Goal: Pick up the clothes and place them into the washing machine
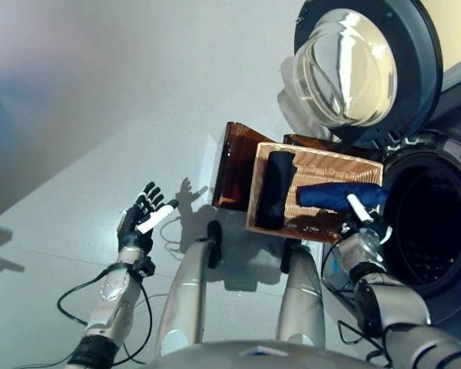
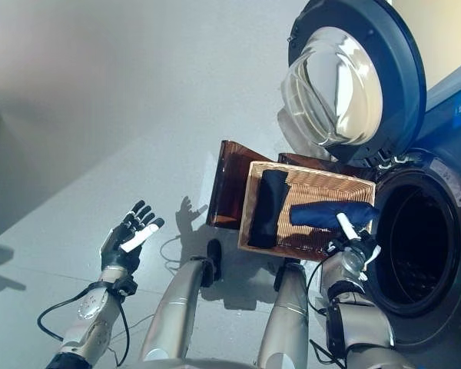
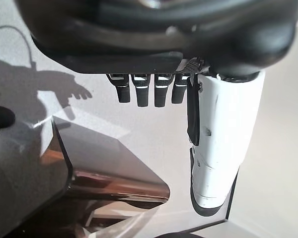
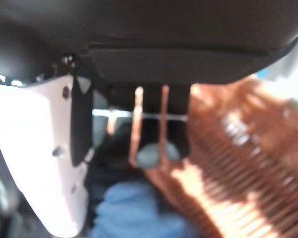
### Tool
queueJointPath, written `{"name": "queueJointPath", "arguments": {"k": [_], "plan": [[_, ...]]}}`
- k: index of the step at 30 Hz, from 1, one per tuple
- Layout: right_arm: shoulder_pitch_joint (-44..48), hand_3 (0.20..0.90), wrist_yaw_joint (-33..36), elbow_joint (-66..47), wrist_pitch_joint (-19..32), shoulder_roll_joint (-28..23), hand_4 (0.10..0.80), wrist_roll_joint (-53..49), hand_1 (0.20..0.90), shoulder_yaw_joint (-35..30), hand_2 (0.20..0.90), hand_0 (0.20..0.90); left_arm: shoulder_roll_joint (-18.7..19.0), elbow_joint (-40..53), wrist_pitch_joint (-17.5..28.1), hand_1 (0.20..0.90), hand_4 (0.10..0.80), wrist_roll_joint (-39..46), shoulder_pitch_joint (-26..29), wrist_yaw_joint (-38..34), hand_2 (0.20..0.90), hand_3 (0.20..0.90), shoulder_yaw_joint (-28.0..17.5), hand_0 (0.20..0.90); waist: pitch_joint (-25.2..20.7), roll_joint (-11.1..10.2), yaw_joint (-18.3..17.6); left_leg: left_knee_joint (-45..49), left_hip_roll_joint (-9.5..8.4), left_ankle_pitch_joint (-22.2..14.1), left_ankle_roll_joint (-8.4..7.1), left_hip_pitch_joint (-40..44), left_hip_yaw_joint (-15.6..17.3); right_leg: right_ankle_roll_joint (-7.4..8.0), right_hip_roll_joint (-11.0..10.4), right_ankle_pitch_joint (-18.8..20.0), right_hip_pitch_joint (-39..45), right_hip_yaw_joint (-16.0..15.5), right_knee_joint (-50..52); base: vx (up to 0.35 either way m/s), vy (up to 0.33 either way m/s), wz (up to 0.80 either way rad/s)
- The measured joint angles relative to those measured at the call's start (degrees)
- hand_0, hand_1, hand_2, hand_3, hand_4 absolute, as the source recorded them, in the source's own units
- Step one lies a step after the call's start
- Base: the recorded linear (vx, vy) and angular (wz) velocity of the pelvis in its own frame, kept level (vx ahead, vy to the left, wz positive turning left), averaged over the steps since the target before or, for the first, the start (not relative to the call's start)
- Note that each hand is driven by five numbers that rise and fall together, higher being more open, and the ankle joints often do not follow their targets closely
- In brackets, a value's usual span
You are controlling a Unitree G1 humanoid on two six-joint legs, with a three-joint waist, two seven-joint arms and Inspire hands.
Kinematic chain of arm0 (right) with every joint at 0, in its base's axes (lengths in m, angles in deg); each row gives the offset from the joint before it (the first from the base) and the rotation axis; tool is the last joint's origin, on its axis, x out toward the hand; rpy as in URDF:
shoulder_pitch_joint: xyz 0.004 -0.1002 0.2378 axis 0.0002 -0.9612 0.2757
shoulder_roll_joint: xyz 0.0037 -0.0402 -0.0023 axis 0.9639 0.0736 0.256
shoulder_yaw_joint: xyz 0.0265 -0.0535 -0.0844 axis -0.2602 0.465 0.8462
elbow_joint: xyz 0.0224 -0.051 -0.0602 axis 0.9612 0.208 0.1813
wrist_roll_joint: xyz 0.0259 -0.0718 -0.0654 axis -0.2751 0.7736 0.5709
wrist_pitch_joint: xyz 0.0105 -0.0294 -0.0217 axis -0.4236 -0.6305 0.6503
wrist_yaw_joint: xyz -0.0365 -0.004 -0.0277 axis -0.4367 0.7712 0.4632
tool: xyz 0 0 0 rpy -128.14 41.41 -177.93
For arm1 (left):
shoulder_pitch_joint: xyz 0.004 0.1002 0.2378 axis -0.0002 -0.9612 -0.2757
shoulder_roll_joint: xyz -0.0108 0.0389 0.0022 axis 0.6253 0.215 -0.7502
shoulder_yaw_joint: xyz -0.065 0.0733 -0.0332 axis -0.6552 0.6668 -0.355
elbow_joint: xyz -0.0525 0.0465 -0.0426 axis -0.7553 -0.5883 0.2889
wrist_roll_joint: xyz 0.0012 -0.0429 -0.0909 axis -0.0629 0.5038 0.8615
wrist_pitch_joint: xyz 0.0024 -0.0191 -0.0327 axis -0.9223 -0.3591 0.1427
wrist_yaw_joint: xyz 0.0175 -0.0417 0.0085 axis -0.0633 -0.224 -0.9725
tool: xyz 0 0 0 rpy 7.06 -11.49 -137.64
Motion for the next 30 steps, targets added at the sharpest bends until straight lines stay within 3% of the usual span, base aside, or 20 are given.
{"name": "queueJointPath", "arguments": {"k": [13, 17, 18, 20, 25, 30], "plan": [[-1.60, 0.200, -8.11, -2.97, 7.07, 5.38, 0.300, -29.40, 0.200, -13.45, 0.200, 0.200, -1.44, -0.50, 0.00, 0.900, 0.800, 3.91, -0.20, 0.24, 0.900, 0.900, -0.09, 0.900, 0.16, -0.25, -1.30, -0.03, 0.09, -0.07, 0.02, 0.42, 0.34, -0.01, 0.08, 0.01, 0.13, 0.40, -0.16, 0.000, 0.000, 0.00], [-0.64, 0.200, -8.07, -3.05, 9.78, 5.63, 0.300, -34.65, 0.200, -15.78, 0.200, 0.200, -1.44, -0.50, 0.00, 0.900, 0.800, 4.39, -0.30, 0.22, 0.900, 0.900, 0.05, 0.900, 0.16, -0.25, -1.29, -0.20, 0.09, -0.11, 0.09, 0.97, 0.83, -0.03, 0.12, 0.11, 0.21, 0.99, -0.24, -0.047, 0.011, -0.06], [-0.04, 0.200, -8.00, -3.06, 10.50, 5.63, 0.300, -36.14, 0.200, -16.28, 0.200, 0.200, -1.44, -0.50, 0.00, 0.900, 0.800, 4.49, -0.31, 0.17, 0.900, 0.900, 0.06, 0.900, 0.15, -0.23, -1.23, -0.01, 0.11, -0.03, 0.12, 1.06, 1.11, 0.55, 0.13, 0.92, 0.04, 1.18, -0.16, 0.011, 0.007, -0.13], [1.28, 0.200, -7.79, -3.20, 12.02, 5.87, 0.300, -38.11, 0.200, -17.10, 0.200, 0.200, -1.49, -0.48, 0.00, 0.900, 0.800, 4.53, -0.39, 0.00, 0.900, 0.900, 0.31, 0.900, 0.10, -0.13, -1.36, -0.14, 0.27, -0.21, 0.21, 1.15, 1.41, -0.05, 0.18, 0.74, 0.02, 1.25, -0.42, 0.110, 0.003, -0.13], [3.95, 0.200, -5.57, -3.34, 15.62, 5.78, 0.300, -40.15, 0.200, -20.75, 0.200, 0.200, -1.50, -0.21, -0.02, 0.900, 0.800, 4.52, -0.73, -0.02, 0.900, 0.900, 2.04, 0.900, -0.05, 0.03, -1.35, -0.35, 0.08, -1.01, 0.50, 1.43, 1.73, 0.09, -0.20, 1.06, 0.25, 1.27, -1.12, 0.008, -0.004, -0.04], [5.41, 0.200, -3.15, -3.30, 17.11, 3.80, 0.300, -41.29, 0.200, -24.23, 0.200, 0.200, -1.38, -0.44, -0.06, 0.900, 0.800, 4.52, -1.00, -0.01, 0.900, 0.900, 2.21, 0.900, -0.27, 0.24, -1.05, -0.19, -0.08, -0.38, 0.66, 1.45, 2.05, 1.18, -0.33, 1.99, 0.04, 1.68, -1.17, -0.034, 0.002, -0.02]]}}
